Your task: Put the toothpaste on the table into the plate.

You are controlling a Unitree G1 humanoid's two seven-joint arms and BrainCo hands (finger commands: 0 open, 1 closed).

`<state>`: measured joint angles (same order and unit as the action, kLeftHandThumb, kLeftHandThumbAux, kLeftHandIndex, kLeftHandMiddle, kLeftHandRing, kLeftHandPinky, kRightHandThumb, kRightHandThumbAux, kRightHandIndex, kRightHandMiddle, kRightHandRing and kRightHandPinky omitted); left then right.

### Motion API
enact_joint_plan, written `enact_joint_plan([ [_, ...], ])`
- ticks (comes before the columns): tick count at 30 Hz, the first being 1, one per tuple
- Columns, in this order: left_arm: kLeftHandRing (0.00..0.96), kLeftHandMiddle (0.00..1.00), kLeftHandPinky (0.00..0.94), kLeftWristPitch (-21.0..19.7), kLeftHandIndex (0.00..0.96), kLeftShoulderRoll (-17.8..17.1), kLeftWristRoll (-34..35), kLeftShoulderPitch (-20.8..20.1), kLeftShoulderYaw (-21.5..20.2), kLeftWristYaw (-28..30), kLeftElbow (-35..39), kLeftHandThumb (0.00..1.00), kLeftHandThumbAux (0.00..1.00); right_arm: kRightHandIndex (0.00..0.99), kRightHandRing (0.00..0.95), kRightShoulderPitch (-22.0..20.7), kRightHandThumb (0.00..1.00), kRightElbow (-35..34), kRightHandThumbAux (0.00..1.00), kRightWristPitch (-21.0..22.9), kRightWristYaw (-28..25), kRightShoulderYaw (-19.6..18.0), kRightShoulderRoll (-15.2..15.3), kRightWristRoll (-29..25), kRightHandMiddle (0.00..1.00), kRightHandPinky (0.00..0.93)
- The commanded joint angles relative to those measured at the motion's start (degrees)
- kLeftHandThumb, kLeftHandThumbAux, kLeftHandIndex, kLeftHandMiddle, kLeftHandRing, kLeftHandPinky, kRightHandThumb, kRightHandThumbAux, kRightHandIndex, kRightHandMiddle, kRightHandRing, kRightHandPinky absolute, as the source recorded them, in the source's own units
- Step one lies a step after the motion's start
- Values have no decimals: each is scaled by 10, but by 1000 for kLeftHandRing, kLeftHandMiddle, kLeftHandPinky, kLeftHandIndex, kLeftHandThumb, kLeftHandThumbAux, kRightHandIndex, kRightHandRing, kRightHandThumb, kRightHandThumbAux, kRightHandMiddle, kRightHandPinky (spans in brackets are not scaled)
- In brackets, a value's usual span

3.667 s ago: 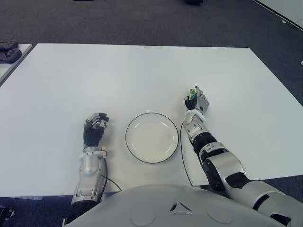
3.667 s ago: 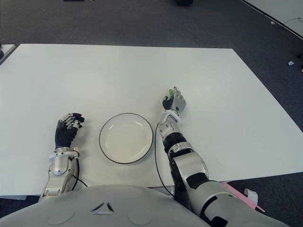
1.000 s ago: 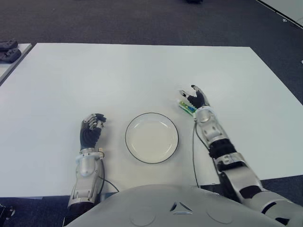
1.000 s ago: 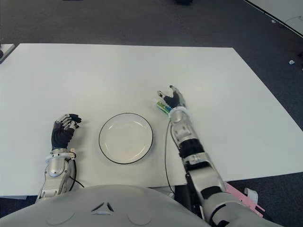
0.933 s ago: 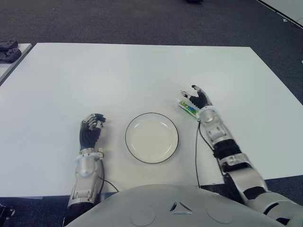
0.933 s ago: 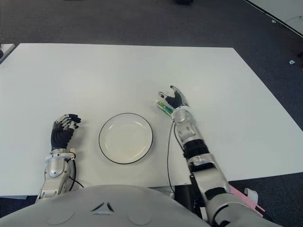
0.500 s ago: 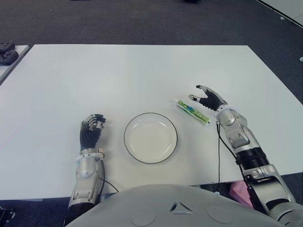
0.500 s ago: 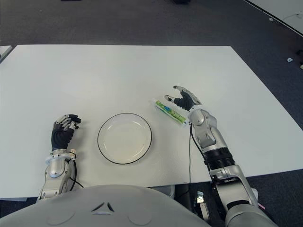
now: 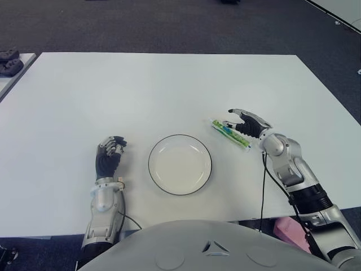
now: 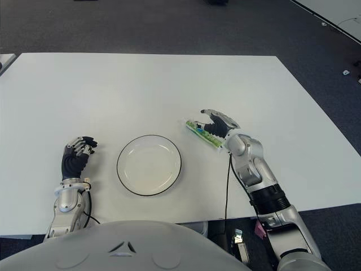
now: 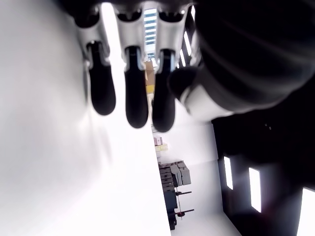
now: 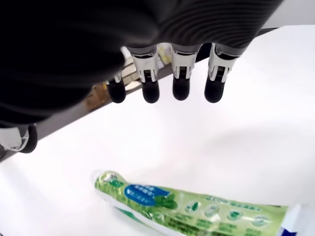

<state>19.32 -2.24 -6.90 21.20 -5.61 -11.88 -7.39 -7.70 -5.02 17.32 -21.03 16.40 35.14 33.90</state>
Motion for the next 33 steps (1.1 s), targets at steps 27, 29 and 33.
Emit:
enact_joint_plan([
  [27,472,488,474,-19,433,15,-6,15,8,2,6,719,719,0,0,95,416,-105,199,40,-116,32,65,142,0,0],
  [29,471,488,474,-18,433,15,-7,16,8,1,6,719,719,0,0,92,412,-92,198,42,-117,40,61,156,0,0],
  [33,466,485,468,-14,432,14,-9,19,7,0,7,719,719,0,0,86,403,-69,208,48,-113,52,52,185,0,0],
])
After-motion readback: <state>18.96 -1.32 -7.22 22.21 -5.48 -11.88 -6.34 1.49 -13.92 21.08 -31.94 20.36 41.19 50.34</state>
